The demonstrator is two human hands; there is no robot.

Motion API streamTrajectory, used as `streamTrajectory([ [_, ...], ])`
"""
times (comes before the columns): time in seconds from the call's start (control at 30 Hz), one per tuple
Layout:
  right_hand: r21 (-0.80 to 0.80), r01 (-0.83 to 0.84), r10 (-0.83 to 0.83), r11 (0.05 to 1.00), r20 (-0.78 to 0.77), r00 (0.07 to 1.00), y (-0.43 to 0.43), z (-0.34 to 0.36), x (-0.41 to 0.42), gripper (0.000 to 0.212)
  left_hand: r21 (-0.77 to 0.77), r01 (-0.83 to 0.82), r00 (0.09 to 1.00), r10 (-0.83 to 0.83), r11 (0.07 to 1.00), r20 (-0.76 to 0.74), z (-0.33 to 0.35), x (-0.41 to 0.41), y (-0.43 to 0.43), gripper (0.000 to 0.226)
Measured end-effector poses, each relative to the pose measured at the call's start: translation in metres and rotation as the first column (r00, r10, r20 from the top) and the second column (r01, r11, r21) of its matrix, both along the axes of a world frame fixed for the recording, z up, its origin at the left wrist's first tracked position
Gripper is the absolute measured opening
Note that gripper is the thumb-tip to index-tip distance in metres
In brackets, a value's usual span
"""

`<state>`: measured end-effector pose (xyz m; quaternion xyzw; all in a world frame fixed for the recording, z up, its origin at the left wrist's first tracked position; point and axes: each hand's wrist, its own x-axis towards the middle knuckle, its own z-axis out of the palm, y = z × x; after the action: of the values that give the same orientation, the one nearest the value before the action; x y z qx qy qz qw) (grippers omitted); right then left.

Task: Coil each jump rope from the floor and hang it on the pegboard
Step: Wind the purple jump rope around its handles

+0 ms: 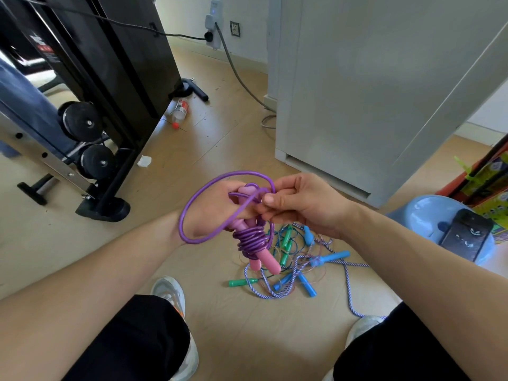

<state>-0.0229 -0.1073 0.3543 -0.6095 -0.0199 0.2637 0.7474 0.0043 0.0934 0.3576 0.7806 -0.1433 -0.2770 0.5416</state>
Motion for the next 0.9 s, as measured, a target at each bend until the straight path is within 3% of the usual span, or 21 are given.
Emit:
streamTrajectory([
  [0.07, -0.135, 0.064, -0.057, 0.989, 0.054, 0.997, 0.005, 0.002, 0.0, 0.008, -0.015, 0.02, 0.999, -0.02, 1.0, -0.029, -0.003, 0.0, -0.001, 0.021],
  [0.2, -0.389, 0.303, -0.222, 0.87, 0.238, 0.945, 0.008, 0.002, 0.003, 0.029, 0.015, 0.023, 0.999, -0.022, 1.0, -0.037, -0.003, -0.003, -0.002, 0.022],
  [0.3, -0.5, 0.39, -0.252, 0.773, 0.322, 0.912, 0.008, 0.002, 0.006, 0.029, 0.012, -0.031, 0.999, 0.031, 0.999, -0.01, 0.003, -0.004, -0.003, 0.02],
  [0.53, -0.304, 0.381, -0.325, 0.873, 0.219, 0.92, 0.008, 0.007, 0.009, 0.023, 0.036, -0.001, 1.0, 0.0, 0.999, 0.018, 0.001, -0.014, -0.013, 0.023],
  [0.7, -0.117, 0.483, -0.474, 0.868, 0.1, 0.875, 0.003, 0.017, 0.015, 0.033, 0.152, 0.0, 0.994, -0.017, 0.988, 0.11, -0.007, -0.016, -0.011, 0.013],
  [0.77, -0.13, 0.461, -0.456, 0.878, 0.069, 0.887, -0.005, 0.02, 0.018, 0.031, 0.187, 0.024, 0.993, -0.045, 0.982, 0.108, -0.01, -0.018, -0.012, 0.013],
  [0.9, -0.301, 0.279, -0.251, 0.912, 0.127, 0.959, -0.016, 0.028, 0.019, 0.022, 0.282, 0.113, 0.982, -0.151, 0.953, 0.115, -0.009, -0.02, -0.016, 0.035],
])
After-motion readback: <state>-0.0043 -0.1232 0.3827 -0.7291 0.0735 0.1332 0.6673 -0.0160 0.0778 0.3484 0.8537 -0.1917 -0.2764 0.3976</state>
